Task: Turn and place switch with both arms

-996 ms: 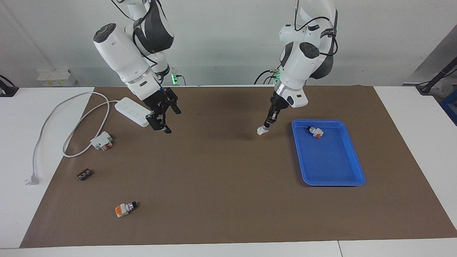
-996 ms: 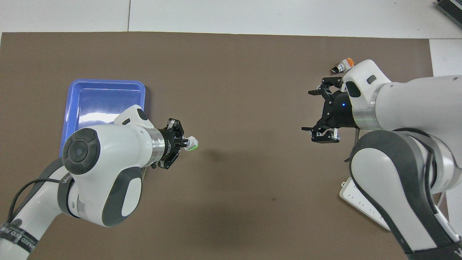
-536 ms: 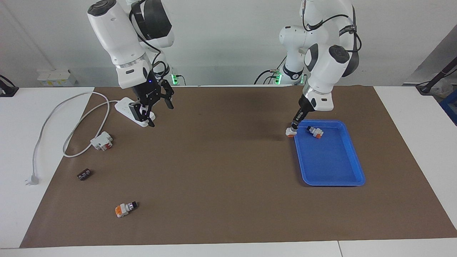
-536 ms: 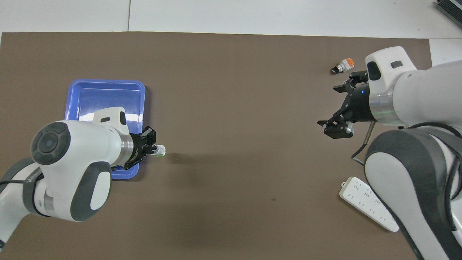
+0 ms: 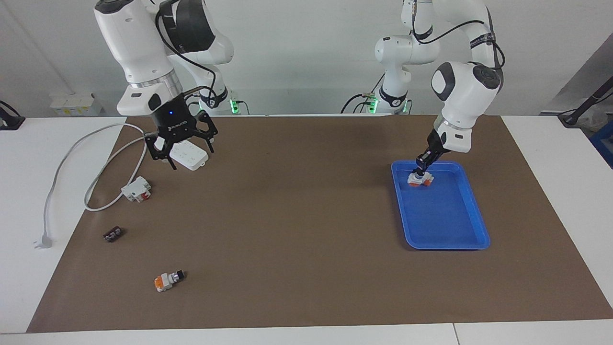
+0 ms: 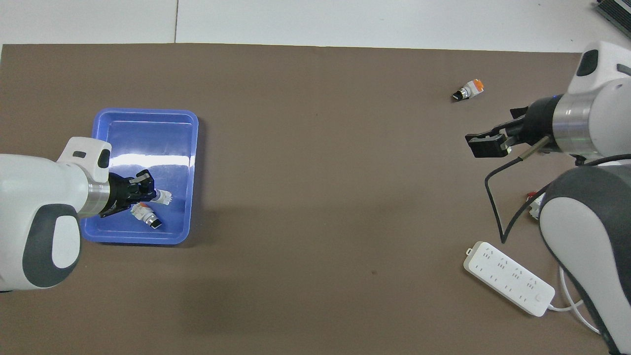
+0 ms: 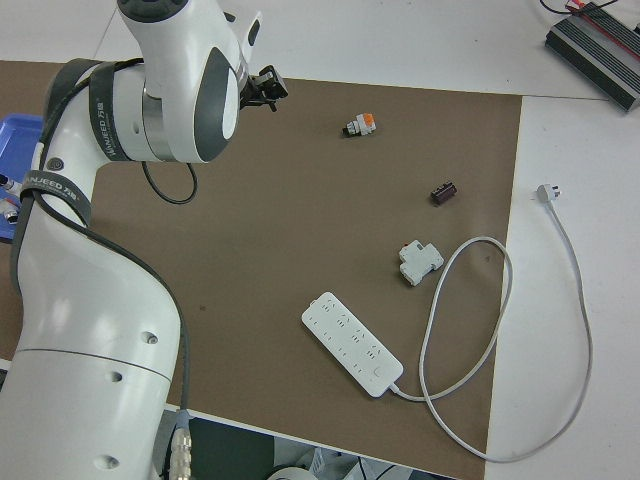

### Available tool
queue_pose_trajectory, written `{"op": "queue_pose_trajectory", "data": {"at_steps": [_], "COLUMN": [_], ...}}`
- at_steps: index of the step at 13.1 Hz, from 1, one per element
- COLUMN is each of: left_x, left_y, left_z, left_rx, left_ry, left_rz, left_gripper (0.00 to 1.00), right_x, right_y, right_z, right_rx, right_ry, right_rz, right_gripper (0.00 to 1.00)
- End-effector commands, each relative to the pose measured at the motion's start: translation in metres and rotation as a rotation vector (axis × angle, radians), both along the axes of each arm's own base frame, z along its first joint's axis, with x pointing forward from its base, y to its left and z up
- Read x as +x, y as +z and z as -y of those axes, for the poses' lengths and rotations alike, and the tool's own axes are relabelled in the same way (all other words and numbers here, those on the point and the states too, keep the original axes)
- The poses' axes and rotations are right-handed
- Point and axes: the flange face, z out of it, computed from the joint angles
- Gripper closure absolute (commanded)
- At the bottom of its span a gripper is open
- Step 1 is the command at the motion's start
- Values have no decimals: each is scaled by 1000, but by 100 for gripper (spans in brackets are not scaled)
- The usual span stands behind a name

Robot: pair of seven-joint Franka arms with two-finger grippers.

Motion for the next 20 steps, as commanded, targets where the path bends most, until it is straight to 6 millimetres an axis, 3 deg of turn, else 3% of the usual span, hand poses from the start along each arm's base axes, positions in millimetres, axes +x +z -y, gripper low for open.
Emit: {"op": "queue_pose_trajectory", "data": {"at_steps": [1,5,8,9,12,14,17,20], "left_x": [-6,-9,-8,-7,-6,-1,17,25], "left_y": [-5,-13,-12,-11,-9,-5,25,63], "left_z": [-6,-16,-16,-16,-16,-14,-10,-4], "left_rx": [21,23,23,23,22,20,15,155], "left_ry": [-40,-20,-19,-21,-22,-27,-49,-185], "left_rz": [-5,-10,-4,-2,-6,-12,-55,-85], "left_gripper": [100,100,31,23,21,21,22,22], "right_x": [-9,-13,-12,-14,-11,-14,-24,-28], "right_y": [15,32,49,49,54,47,41,36], "right_z": [28,49,38,39,45,44,41,47], "right_rx": [3,-41,-51,-55,-88,-99,-98,-103], "right_ry": [-164,-360,-476,-489,-499,-516,-602,-614], "right_rz": [-15,-64,-112,-130,-159,-200,-250,-268], "right_gripper": [0,0,0,0,0,0,0,0]}}
